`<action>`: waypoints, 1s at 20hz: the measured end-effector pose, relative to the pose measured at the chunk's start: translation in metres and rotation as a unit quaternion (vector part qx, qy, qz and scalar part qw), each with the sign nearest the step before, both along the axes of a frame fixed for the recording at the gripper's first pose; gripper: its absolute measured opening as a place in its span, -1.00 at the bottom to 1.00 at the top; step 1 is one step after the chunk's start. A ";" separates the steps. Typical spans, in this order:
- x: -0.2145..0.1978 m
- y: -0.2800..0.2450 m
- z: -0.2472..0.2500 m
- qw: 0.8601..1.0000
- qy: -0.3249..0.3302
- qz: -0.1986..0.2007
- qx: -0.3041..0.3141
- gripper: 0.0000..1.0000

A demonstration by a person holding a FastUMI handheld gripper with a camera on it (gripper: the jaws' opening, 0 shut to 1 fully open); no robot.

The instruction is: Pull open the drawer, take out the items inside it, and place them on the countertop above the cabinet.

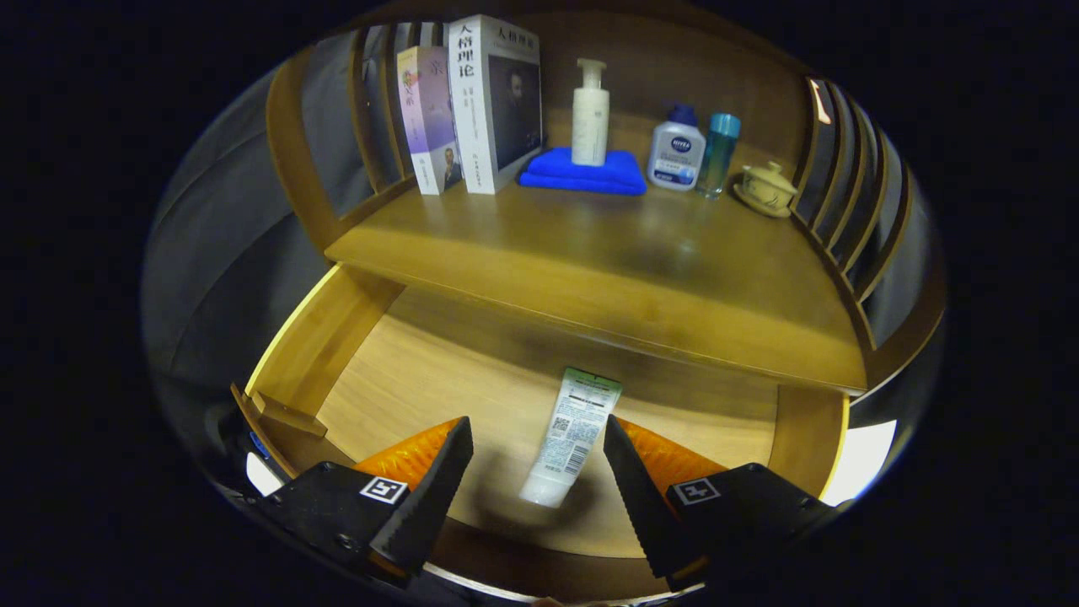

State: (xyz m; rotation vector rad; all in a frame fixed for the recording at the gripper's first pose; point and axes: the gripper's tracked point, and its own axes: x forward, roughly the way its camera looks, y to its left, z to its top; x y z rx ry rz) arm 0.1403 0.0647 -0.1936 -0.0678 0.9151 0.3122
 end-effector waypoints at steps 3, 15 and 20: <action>0.004 0.000 -0.016 0.999 0.035 0.001 -0.010 0.97; 0.000 -0.003 -0.060 0.990 0.141 0.001 -0.020 0.93; 0.000 -0.005 -0.072 0.983 0.185 -0.013 -0.016 0.97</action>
